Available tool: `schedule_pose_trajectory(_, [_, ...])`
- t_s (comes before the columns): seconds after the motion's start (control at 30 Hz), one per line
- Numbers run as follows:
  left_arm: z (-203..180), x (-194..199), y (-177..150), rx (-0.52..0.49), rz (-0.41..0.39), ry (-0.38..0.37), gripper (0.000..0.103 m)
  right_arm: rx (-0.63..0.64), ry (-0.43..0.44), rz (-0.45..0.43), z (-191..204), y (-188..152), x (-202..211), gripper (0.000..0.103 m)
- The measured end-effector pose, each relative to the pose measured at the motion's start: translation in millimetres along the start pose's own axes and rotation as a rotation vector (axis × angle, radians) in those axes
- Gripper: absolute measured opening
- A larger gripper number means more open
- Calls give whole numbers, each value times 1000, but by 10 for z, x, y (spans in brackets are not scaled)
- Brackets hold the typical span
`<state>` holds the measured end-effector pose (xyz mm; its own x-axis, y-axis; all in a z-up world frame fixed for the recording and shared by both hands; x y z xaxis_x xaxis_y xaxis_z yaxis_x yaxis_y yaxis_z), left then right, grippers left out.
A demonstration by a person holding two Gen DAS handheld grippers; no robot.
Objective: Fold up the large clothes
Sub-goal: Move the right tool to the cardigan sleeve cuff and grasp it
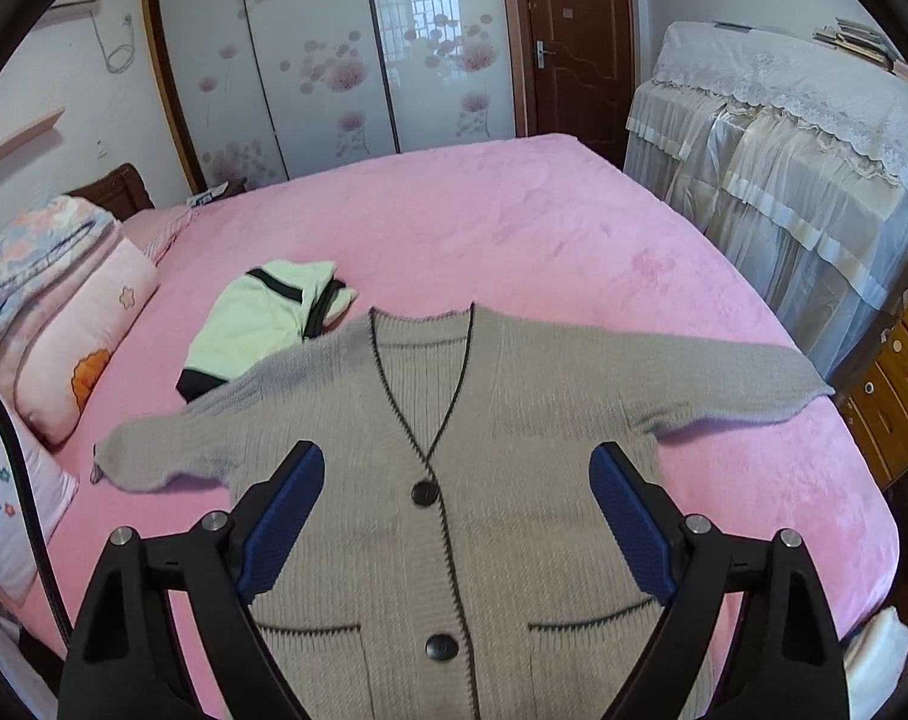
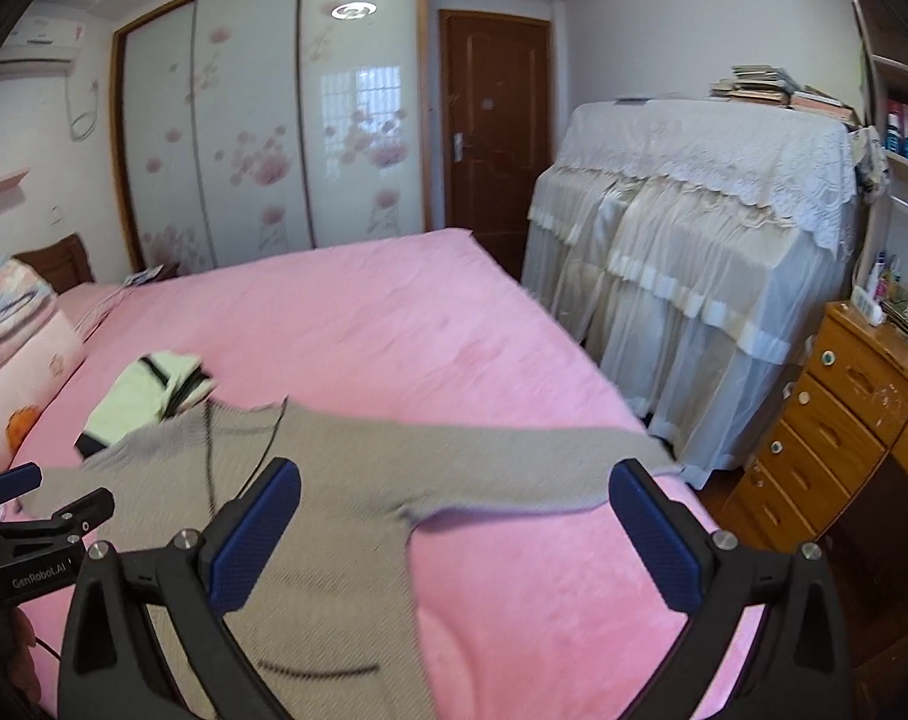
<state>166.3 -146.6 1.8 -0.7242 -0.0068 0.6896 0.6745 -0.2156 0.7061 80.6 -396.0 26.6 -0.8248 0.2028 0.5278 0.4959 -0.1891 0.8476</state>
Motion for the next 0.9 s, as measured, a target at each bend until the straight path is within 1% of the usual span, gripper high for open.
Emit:
schedule_pose_trajectory(0.13, [-193,-111,303,-23,-53,-11,89,-15,-52,-34,-266,180,-156,103])
schedule_pose_trajectory(0.27, [-453,-293,524,-42,-80,-64,89,-37,-95,-9,-521,240,-459,103])
schedule_pose_trajectory(0.37, [-727,-503,630,-84,-101,-37,89,-79,-121,38,-800,200,-816,103])
schedule_pose_trajectory(0.47, [-1000,-800,656,-128,-119,1,89,-123,-132,94,-1000,73,-1125,103])
schedule_pose_trajectory(0.5, [-1088,-903,642,-140,-116,0,89,-143,-133,116,-1083,16,-1242,103])
schedule_pose_trajectory(0.6, [-1328,-1141,576,-156,-102,-24,89,-211,-155,179,-1360,-213,-1558,103])
schedule_pose_trajectory(0.7, [-1531,-1358,509,-156,-116,-34,89,-286,-150,237,-1592,-456,-1802,103])
schedule_pose_trajectory(0.77, [-1664,-1494,465,-162,-107,-56,89,-332,-143,267,-1713,-616,-1929,103])
schedule_pose_trajectory(0.83, [-1810,-1656,419,-166,-73,-85,89,-370,-139,293,-1832,-764,-2054,103])
schedule_pose_trajectory(0.9, [-1931,-1828,370,-170,-14,-109,89,-422,-125,321,-1972,-907,-2206,101])
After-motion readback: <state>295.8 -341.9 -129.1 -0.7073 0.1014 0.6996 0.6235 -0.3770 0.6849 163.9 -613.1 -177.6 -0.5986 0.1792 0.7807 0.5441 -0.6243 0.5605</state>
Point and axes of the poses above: each gripper's, at about its wrist camera, not at the fingertips, and x roughly against the way its jaws point, z to its left, y to its top, the point moved 4 cm from there along -x, roughly the way its jaws point, and after that the axes turned 5 degrees about y, right-handed, at the moved point
